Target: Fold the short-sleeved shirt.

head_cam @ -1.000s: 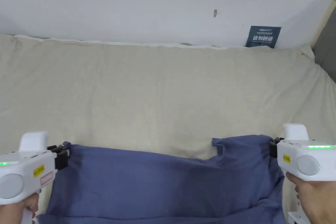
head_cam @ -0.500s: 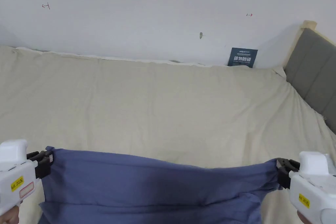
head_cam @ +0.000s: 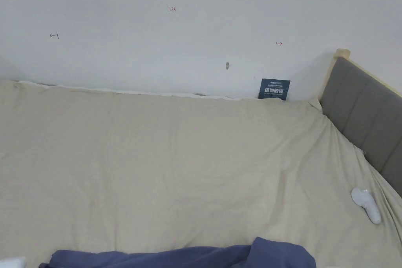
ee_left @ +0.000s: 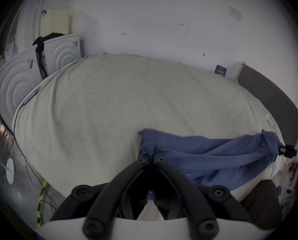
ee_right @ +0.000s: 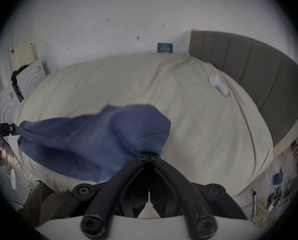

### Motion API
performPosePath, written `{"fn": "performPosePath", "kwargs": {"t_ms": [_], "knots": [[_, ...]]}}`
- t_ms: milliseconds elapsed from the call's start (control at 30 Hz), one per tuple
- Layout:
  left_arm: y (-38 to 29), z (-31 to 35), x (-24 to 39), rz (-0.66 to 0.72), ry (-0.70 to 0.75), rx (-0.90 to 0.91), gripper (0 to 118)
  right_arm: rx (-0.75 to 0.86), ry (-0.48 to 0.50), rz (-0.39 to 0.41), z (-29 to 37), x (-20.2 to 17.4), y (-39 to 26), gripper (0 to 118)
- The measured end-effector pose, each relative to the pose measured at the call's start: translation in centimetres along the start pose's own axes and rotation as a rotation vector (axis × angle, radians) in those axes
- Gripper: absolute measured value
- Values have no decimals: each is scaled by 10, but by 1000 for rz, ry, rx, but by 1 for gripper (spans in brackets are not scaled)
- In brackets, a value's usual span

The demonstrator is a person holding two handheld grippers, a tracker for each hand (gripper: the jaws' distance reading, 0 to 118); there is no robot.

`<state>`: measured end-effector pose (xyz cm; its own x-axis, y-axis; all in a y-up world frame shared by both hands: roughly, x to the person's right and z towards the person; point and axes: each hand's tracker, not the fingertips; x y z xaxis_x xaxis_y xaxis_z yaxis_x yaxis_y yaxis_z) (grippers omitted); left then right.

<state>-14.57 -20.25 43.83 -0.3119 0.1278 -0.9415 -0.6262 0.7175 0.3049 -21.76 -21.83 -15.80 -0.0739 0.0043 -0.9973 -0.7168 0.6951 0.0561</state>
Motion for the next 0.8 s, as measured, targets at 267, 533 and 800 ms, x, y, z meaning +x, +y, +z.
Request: {"fn": "performPosePath", "kwargs": {"t_ms": [267,533,800], "knots": [[-33,0,10,14,112,-33,96,108,-114,-9,45,-29,5,101],[-39,50,12,81,132,146,118,349,-66,-4,112,-73,26,106],[-46,63,12,87,99,215,0,454,-5,66,111,-103,17,0]]}}
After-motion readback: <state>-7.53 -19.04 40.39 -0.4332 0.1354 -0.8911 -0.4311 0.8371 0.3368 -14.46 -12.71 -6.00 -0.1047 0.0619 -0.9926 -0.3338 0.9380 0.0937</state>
